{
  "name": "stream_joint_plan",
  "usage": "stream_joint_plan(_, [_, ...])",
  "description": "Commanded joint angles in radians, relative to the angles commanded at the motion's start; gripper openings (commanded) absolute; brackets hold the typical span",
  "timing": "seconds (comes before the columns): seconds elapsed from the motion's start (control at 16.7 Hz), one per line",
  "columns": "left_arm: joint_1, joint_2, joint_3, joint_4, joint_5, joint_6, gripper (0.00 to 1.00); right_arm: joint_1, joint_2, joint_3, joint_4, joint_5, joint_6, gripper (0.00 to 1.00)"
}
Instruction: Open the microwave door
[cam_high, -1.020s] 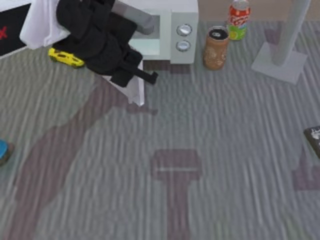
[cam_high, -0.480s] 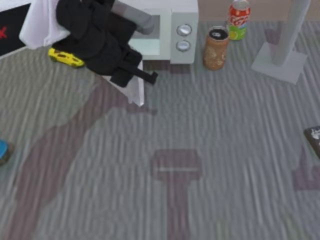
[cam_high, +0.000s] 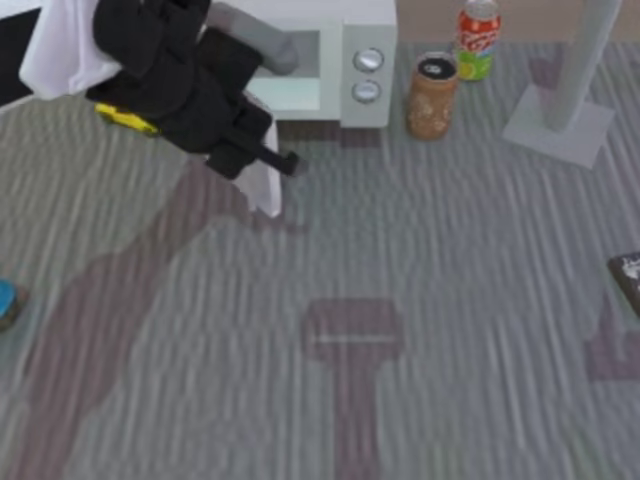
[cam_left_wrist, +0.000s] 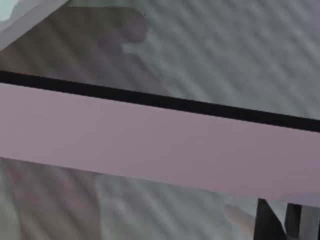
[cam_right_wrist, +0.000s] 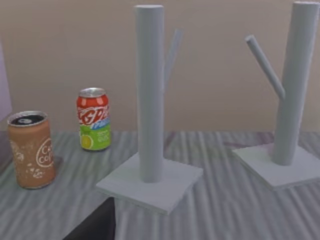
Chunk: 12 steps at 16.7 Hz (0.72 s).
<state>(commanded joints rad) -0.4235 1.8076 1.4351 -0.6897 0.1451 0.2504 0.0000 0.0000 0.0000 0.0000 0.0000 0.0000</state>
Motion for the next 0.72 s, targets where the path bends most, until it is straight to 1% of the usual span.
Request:
stream_joint_plan(0.24, [0.033, -0.027, -0.029, -0.007, 0.043, 0.083, 0.0, 0.0, 0.0, 0.0, 0.0, 0.0, 0.0, 1.0])
stream_joint_plan(0.72, [0.034, -0.028, -0.03, -0.008, 0.045, 0.086, 0.0, 0.0, 0.0, 0.0, 0.0, 0.0, 0.0, 1.0])
